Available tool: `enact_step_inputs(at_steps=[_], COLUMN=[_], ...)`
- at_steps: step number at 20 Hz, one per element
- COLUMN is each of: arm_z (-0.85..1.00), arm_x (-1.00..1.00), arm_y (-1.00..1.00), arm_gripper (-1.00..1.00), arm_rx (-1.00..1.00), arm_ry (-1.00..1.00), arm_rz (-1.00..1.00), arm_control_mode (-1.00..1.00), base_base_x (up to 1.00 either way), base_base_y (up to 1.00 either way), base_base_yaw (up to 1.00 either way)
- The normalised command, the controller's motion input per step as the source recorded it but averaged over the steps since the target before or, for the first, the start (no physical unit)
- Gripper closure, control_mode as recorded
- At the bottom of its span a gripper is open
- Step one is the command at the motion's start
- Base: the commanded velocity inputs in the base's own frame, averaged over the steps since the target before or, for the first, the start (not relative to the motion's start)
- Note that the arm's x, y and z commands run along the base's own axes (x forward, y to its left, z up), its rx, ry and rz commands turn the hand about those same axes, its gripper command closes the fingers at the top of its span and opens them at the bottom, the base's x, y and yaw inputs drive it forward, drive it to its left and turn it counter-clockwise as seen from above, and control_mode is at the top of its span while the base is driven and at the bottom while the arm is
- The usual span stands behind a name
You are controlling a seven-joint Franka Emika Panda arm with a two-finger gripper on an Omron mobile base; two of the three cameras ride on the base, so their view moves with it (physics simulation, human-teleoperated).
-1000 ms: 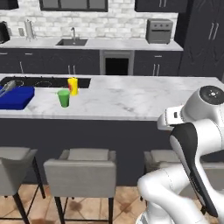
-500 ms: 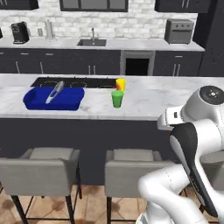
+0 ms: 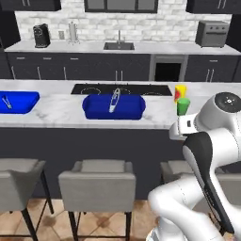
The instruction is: Gather the squashs from the fridge and place them on a tray on the dining counter. Then gather the chicken drumstick and steak from the fridge and place them on the other tray.
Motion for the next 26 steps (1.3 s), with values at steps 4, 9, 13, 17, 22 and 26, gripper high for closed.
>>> enact_step_inputs(at_steps=[4, 9, 13, 17, 22, 26], arm_z=[0.00, 0.00, 0.00, 0.00, 0.00, 0.00], arm_x=[0.00, 0.00, 0.00, 0.00, 0.00, 0.00], arm_y=[0.00, 0.00, 0.00, 0.00, 0.00, 0.00], arm_gripper=[1.00, 1.00, 1.00, 1.00, 1.00, 1.00], arm_rx=[0.00, 0.00, 0.00, 0.00, 0.00, 0.00], arm_ry=[0.00, 0.00, 0.00, 0.00, 0.00, 0.00], arm_rz=[0.00, 0.00, 0.00, 0.00, 0.00, 0.00], arm_control_mode=[1.00, 1.00, 1.00, 1.00, 1.00, 1.00], base_base_x=[0.14, 0.34, 0.48, 0.63, 0.63, 0.62], base_base_y=[1.00, 0.82, 0.54, 0.43, 0.05, 0.00], base_base_yaw=[-0.05, -0.12, -0.20, -0.20, -0.10, -0.04])
